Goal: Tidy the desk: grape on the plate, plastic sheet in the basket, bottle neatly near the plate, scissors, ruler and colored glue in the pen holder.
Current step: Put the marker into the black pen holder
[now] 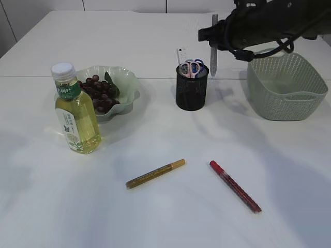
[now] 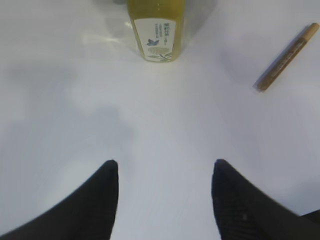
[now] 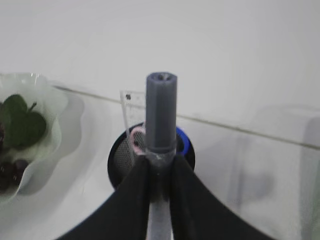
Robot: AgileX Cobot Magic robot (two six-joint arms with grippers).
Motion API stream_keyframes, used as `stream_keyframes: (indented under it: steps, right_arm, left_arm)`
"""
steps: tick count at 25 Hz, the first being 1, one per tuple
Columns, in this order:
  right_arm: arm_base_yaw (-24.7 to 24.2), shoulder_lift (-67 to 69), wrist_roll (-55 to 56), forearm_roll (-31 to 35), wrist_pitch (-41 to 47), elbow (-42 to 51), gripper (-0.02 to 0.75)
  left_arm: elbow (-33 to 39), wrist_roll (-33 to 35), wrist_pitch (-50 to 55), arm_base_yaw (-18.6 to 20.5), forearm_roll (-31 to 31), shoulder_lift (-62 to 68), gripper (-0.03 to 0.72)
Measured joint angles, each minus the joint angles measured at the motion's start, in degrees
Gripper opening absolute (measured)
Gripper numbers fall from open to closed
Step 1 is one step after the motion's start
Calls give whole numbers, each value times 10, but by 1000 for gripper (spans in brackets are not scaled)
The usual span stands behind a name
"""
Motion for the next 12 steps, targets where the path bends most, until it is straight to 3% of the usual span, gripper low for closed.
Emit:
stream_keyframes:
  steps: [12]
  right_arm:
    - [10, 85, 0, 9, -97, -87, 111]
  left_arm:
    - [0, 0, -21, 0, 0, 0, 434]
